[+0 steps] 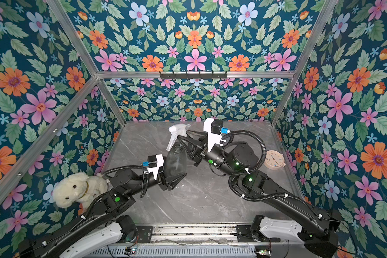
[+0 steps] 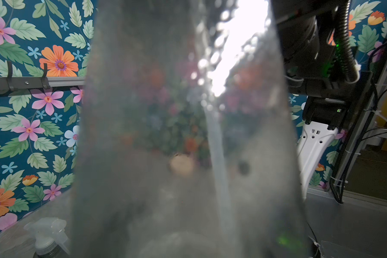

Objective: Attach spray nozzles to spray bottles
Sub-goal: Insert the spray nozzle into the spray bottle.

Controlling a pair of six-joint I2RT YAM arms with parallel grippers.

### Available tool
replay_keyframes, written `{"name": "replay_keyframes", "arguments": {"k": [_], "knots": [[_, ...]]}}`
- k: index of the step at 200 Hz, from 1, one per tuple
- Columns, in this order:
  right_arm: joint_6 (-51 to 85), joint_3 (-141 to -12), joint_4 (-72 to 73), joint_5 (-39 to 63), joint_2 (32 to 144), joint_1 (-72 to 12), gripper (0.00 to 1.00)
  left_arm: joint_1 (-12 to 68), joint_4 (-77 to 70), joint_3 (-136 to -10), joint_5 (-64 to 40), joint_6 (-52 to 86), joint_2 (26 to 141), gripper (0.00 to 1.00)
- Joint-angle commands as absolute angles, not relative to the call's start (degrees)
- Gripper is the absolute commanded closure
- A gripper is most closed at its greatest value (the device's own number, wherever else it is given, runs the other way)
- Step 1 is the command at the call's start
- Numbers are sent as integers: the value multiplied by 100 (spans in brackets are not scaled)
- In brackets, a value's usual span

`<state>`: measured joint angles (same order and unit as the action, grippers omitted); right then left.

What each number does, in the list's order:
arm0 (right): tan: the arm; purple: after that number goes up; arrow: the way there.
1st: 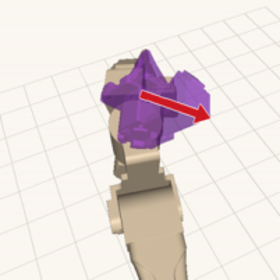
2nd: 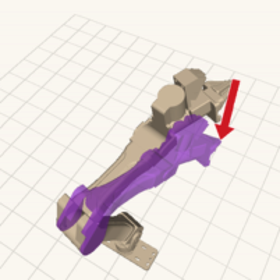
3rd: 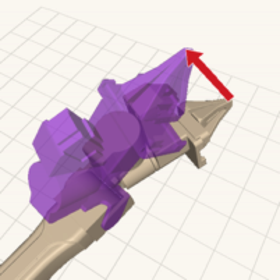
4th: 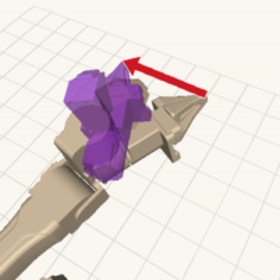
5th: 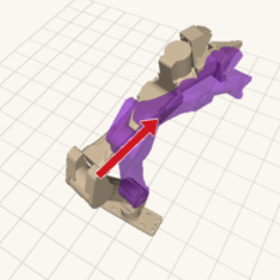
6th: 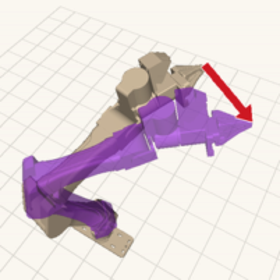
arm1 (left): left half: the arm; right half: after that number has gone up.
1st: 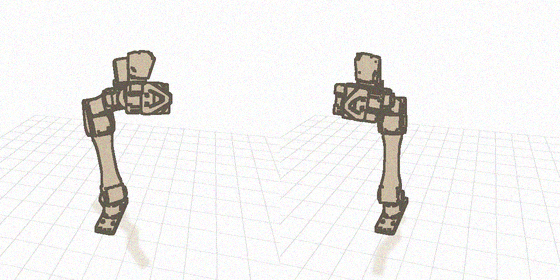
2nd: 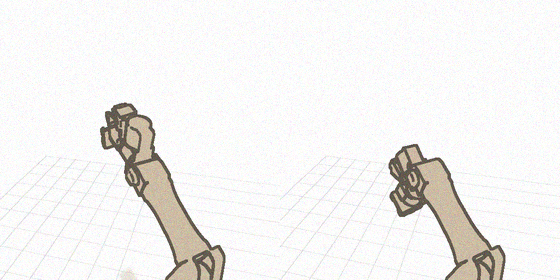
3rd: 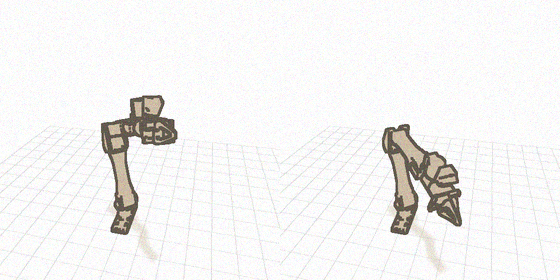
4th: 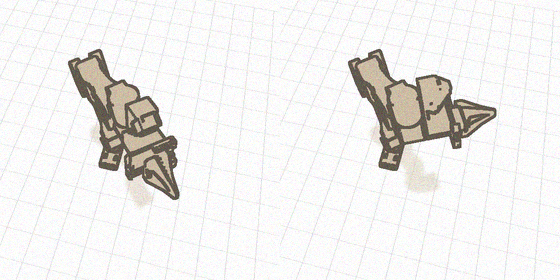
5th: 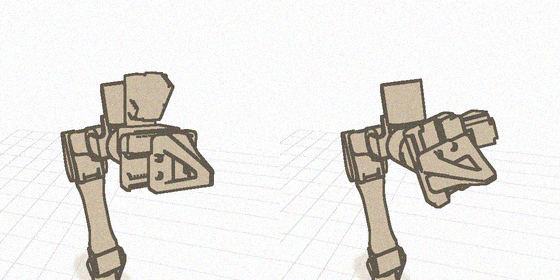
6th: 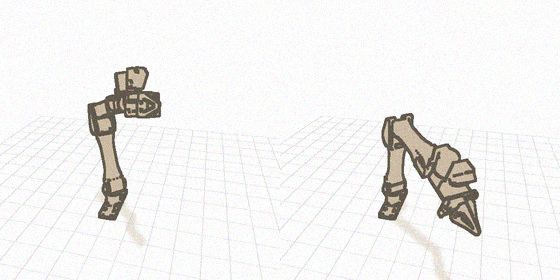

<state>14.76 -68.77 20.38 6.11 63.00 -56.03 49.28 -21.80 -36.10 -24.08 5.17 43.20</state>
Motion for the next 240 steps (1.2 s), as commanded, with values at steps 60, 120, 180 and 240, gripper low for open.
{"name": "replay_keyframes", "arguments": {"k": [60, 120, 180, 240], "knots": [[1653, -6820, 2280, 1338, 6420, -5606, 80, 4931, -2634, -3608, -2325, 543, 4297, 100], [1696, -6888, 2232, 1756, 6463, -5603, 80, 4932, -2698, -3603, -2412, 555, 4302, 100], [1710, -6669, 2015, 1658, 6310, -5604, 80, 4932, -2716, -3582, -2321, 545, 4123, 100], [1680, -6716, 1842, 1778, 6433, -5607, 76, 4931, -2822, -3604, -2329, 601, 4133, 100]]}}
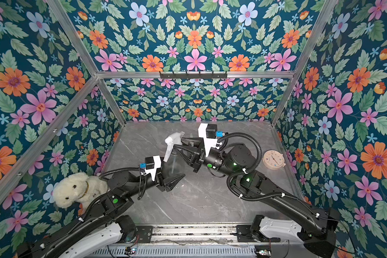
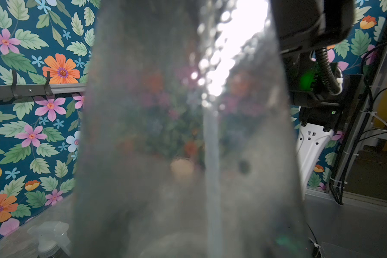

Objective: Attach spray nozzles to spray bottles
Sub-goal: Insert the spray nozzle into the spray bottle.

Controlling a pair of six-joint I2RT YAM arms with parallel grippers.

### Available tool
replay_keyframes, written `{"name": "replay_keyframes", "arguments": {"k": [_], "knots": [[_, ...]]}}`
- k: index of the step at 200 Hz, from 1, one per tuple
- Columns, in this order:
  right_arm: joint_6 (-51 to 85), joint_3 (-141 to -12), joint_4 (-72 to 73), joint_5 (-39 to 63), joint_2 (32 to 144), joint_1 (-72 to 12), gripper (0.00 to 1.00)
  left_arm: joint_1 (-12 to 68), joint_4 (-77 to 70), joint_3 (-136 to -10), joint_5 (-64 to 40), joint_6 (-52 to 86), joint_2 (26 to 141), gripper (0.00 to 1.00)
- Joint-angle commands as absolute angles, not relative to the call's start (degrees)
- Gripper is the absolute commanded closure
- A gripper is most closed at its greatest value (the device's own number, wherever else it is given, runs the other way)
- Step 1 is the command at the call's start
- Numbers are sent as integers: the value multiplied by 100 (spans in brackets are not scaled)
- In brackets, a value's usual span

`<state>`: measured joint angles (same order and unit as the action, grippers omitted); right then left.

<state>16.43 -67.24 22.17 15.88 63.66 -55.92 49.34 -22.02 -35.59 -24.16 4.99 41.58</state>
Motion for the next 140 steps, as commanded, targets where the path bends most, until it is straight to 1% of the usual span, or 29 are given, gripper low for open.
{"name": "replay_keyframes", "arguments": {"k": [1, 38, 140], "knots": [[1680, -6715, 1844, 1777, 6442, -5607, 76, 4931, -2831, -3604, -2329, 604, 4132, 100], [1665, -6589, 1957, 1738, 6453, -5605, 74, 4933, -2961, -3606, -2339, 677, 4101, 100], [1667, -6648, 1852, 1803, 6581, -5603, 73, 4931, -2906, -3712, -2232, 650, 4112, 100]]}}
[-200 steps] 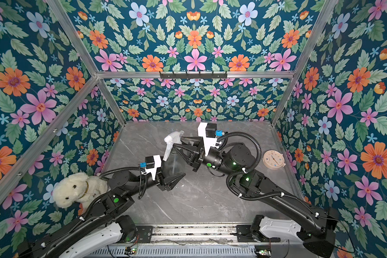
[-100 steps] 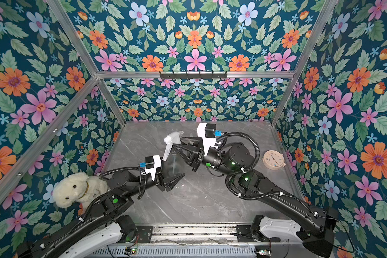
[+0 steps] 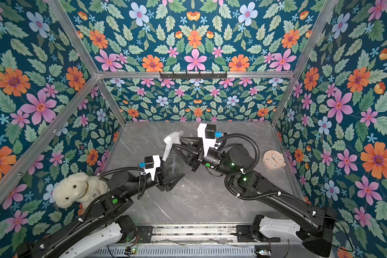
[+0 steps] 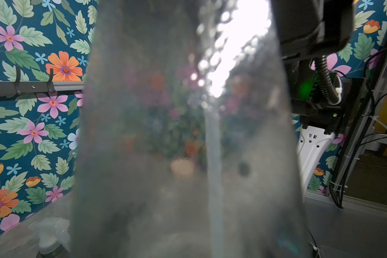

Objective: Attach spray nozzles to spray bottles
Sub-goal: Insert the spray nozzle into the spray bottle.

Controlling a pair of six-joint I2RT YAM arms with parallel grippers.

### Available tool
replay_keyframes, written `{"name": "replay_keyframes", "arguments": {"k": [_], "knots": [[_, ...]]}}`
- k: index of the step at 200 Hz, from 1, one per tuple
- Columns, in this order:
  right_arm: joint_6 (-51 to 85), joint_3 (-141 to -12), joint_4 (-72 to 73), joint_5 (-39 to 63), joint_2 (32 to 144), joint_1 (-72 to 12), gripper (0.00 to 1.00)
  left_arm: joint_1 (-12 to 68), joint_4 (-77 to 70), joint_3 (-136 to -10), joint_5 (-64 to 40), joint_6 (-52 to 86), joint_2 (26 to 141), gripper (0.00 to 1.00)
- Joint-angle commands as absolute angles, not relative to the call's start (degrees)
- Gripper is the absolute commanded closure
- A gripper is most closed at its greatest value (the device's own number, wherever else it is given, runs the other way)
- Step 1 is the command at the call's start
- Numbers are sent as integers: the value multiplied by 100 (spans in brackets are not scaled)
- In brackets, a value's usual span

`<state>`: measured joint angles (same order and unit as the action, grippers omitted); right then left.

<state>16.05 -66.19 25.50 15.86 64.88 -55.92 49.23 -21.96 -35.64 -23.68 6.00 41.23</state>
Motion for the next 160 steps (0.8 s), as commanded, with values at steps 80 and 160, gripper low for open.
{"name": "replay_keyframes", "arguments": {"k": [80, 160], "knots": [[1631, -6706, 1585, 1747, 6682, -5604, 72, 4931, -2909, -3612, -2035, 589, 4146, 100], [1565, -6706, 1436, 1582, 6638, -5600, 67, 4922, -2967, -3573, -1925, 533, 4140, 100]]}}
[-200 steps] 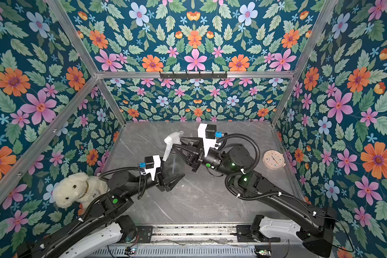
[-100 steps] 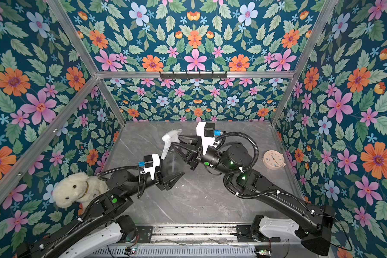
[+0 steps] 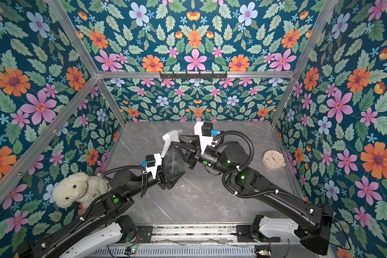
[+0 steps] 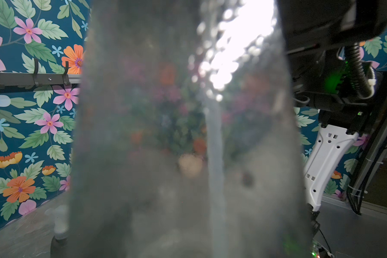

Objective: Attach spray nozzles to spray bottles
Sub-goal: Insert the spray nozzle into the spray bottle.

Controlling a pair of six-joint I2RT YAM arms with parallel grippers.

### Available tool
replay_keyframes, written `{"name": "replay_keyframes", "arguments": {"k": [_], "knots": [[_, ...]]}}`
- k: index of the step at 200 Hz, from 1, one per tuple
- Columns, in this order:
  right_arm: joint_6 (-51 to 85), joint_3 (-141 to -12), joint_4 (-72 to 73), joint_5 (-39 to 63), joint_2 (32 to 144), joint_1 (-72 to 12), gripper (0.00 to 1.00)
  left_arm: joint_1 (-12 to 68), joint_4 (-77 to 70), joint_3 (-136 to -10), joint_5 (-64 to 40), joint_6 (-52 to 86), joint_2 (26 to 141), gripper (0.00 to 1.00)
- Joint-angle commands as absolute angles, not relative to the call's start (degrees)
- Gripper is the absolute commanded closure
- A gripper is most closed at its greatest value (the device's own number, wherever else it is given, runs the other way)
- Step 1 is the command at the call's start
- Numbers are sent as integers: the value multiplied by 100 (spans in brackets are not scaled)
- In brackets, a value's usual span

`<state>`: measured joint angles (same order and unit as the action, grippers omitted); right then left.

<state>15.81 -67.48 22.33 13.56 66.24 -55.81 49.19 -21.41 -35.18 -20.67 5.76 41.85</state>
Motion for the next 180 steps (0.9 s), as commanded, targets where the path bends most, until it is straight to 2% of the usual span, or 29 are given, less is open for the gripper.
{"name": "replay_keyframes", "arguments": {"k": [1, 91, 147, 180], "knots": [[1565, -6706, 1434, 1573, 6637, -5599, 67, 4922, -2964, -3575, -1921, 534, 4135, 100], [1538, -6826, 1383, 1407, 6691, -5606, 60, 4913, -2892, -3594, -1934, 483, 4114, 100], [1643, -6972, 982, 1461, 6595, -5603, 45, 4913, -2824, -3600, -1956, 479, 4078, 100], [1578, -7058, 441, 1421, 6392, -5601, 39, 4889, -2834, -3554, -2010, 492, 4048, 100]]}}
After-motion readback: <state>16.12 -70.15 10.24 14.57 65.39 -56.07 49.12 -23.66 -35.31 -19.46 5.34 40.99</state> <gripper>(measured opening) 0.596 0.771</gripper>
